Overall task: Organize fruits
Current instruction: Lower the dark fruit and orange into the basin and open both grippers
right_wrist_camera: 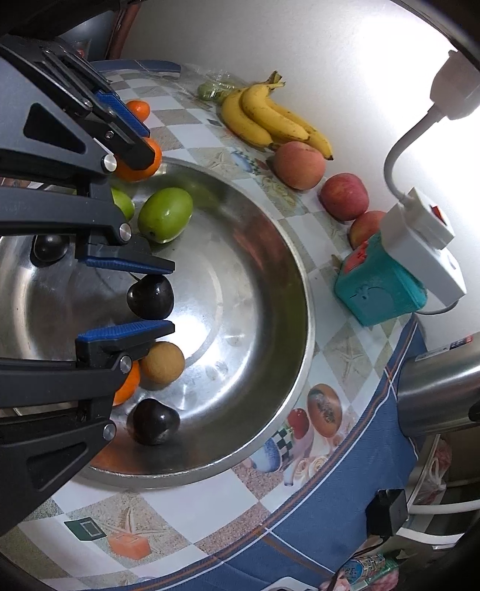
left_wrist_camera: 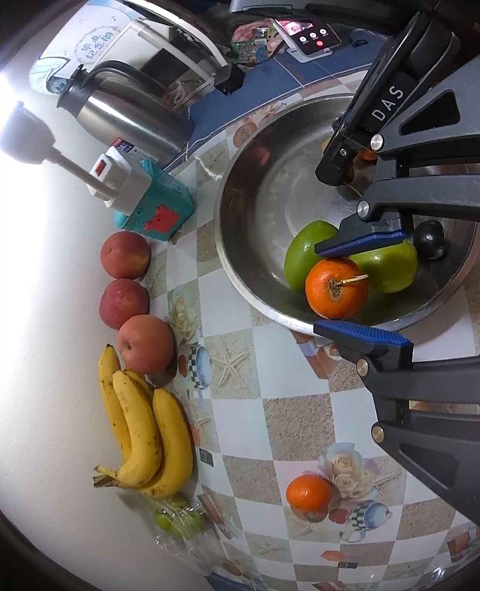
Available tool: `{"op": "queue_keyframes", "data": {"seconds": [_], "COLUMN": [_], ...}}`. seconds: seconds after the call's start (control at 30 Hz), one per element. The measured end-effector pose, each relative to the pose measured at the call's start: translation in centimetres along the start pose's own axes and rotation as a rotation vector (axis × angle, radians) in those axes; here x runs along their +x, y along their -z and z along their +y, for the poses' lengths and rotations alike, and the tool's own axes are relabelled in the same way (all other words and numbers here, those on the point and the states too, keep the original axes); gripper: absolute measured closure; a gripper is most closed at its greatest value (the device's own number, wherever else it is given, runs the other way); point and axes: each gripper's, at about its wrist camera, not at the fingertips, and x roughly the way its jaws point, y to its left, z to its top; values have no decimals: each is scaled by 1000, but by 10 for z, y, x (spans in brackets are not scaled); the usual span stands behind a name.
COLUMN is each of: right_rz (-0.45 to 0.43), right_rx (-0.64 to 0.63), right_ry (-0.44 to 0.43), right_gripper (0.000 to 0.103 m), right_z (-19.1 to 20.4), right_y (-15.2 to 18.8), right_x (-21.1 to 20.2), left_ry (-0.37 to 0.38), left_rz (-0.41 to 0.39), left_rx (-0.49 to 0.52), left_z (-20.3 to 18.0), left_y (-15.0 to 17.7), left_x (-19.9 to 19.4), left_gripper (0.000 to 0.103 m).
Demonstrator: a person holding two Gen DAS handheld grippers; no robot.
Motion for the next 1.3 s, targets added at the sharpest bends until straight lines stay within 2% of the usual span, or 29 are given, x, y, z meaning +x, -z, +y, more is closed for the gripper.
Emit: {"op": "queue_keyframes", "data": {"seconds": [0.67,0.8,0.97,1.13,1.3], "right_rz": [41,38,24,5,0], "right_rx": [-31,-39,-42,-53,-61], "right_ry": [51,54,51,50,60], "right_gripper": [76,76,70,70,70], "right_z": [8,11,13,16,17], "right_y": [-1,-3,-6,-10,-11], "right_x": [3,0,-9,-19,-25], "left_ry": [-7,-8,-17,-19,-33], "left_rz": [14,19,12,-7,-19], "left_rx": [-7,-6,-5,-8,-39], "left_z": [2,2,2,4,13], "left_y": [1,2,1,-3,-6], "left_x": [4,5,0,-10,-19], "left_gripper": [65,64,63,58,57]}}
